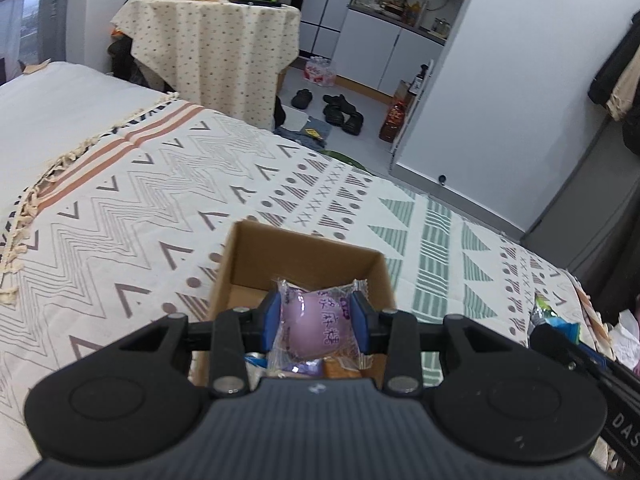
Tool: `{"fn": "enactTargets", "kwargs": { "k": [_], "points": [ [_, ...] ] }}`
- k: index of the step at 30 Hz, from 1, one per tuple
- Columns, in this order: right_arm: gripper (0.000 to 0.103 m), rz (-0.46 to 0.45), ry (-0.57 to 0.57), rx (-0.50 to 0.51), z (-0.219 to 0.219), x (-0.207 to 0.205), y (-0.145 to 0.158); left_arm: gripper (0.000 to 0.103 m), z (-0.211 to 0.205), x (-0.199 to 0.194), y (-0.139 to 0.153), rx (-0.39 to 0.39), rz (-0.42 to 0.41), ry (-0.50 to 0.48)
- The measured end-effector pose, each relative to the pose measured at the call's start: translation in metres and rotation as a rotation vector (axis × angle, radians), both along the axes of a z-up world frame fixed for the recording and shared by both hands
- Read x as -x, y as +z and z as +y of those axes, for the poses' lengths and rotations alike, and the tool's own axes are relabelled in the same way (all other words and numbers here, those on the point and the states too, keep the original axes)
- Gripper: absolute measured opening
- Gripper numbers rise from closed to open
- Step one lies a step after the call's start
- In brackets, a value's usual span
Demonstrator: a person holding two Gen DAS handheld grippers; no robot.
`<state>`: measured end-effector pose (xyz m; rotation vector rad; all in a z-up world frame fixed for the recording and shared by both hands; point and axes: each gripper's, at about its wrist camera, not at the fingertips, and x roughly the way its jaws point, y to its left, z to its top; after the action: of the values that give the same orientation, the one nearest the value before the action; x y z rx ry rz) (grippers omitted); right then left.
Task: Organize snacks
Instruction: 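Carry both snacks over the cardboard box and open both tools to drop them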
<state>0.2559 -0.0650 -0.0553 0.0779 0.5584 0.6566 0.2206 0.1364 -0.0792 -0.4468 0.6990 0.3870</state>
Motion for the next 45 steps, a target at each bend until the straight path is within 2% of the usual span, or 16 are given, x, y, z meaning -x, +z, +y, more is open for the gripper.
{"fn": "enactTargets", "kwargs": {
  "k": [4,13,22,27,29,30,31,33,39,45],
  "points": [
    [0.028,0.014,0.013,-0.038,0.012,-0.002,0.0,0.036,0.018,0.0,-0.001,0.014,-0.002,0.021],
    [0.028,0.026,0.055,-0.029,0.048,-0.006,-0.01,0.037,0.043,-0.01,-0.013,0.052,0.003,0.031],
    [0.028,0.035,0.071,0.002,0.062,-0.009,-0.018,0.046,0.056,-0.012,-0.022,0.086,0.027,0.057],
    [0.028,0.04,0.088,-0.028,0.073,-0.009,-0.018,0.049,0.059,-0.008,-0.021,0.084,0.03,0.058],
    [0.035,0.036,0.103,-0.054,0.075,-0.007,-0.018,0.053,0.06,-0.005,-0.02,0.079,0.032,0.061],
    [0.049,0.04,0.111,-0.047,0.076,-0.007,-0.018,0.055,0.06,-0.005,-0.02,0.078,0.034,0.064],
    [0.058,0.038,0.109,-0.03,0.077,-0.006,-0.019,0.056,0.06,-0.004,-0.019,0.077,0.035,0.067],
    [0.061,0.032,0.097,-0.008,0.074,-0.003,-0.019,0.064,0.06,-0.003,-0.019,0.074,0.039,0.071],
    [0.062,0.086,0.039,0.006,0.044,-0.007,-0.014,0.091,0.051,0.0,-0.015,0.034,0.038,0.097],
    [0.07,0.113,-0.015,0.058,0.011,-0.006,-0.011,0.094,0.038,-0.005,-0.014,0.055,0.068,0.064]
  ]
}}
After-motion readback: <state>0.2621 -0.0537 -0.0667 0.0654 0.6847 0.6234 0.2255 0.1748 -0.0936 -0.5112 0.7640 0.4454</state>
